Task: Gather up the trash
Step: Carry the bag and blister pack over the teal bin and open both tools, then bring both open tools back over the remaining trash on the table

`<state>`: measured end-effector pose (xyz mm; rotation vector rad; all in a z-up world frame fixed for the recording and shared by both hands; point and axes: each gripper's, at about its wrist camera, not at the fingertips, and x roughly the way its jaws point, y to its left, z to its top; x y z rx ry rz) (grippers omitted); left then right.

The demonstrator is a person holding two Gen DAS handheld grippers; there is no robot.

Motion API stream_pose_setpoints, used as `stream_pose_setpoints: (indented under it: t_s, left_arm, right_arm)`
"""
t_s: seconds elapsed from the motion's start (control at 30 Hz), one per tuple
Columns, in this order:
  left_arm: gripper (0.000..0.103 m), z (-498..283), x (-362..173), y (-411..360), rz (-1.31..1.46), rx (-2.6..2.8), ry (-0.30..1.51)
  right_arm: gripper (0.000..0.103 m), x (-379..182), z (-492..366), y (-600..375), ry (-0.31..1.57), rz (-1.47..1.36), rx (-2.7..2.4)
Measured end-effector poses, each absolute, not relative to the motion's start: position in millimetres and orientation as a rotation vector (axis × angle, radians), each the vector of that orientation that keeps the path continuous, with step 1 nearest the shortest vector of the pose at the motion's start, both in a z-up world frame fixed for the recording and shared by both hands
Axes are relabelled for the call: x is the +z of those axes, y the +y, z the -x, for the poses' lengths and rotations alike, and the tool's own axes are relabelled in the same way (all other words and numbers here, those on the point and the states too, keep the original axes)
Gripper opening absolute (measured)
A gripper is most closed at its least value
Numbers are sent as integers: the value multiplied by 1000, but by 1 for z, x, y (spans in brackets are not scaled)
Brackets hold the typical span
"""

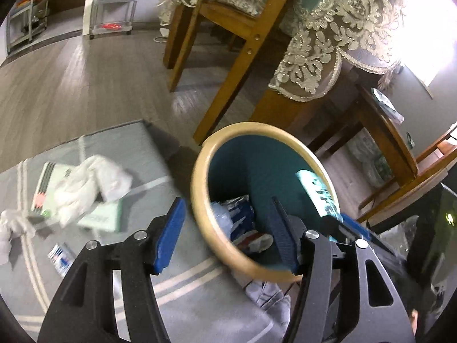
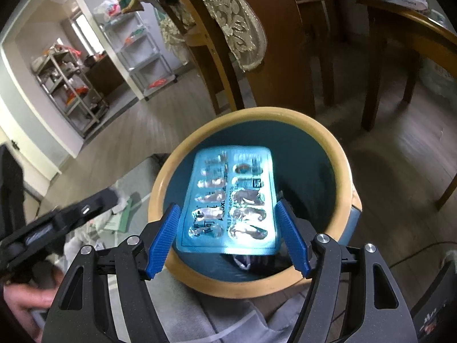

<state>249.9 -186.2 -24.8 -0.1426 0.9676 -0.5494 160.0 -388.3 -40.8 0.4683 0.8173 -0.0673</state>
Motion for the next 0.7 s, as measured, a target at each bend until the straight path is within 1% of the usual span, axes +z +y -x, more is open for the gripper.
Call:
stream_pose_setpoints:
  t_s: [0.03, 0.13, 0.2, 0.3, 0.7]
  left_arm:
    - [59, -247, -24, -181, 140, -544, 966]
    - [60, -239, -22, -159, 135, -519, 959]
    - [60, -234, -20, -142, 132, -494, 952]
    - [64, -227, -17, -116, 137, -454, 941]
    - [66, -199, -10, -5, 164, -277, 908]
  right_arm:
    - [75, -41, -162, -388, 822, -471, -69]
    - [79, -43, -164, -386, 828, -468, -72]
    - [80, -42, -165, -382, 830, -458, -68]
    - [81, -42, -167, -377, 831, -448, -60]
    - [83, -31, -166, -340, 820, -386, 34]
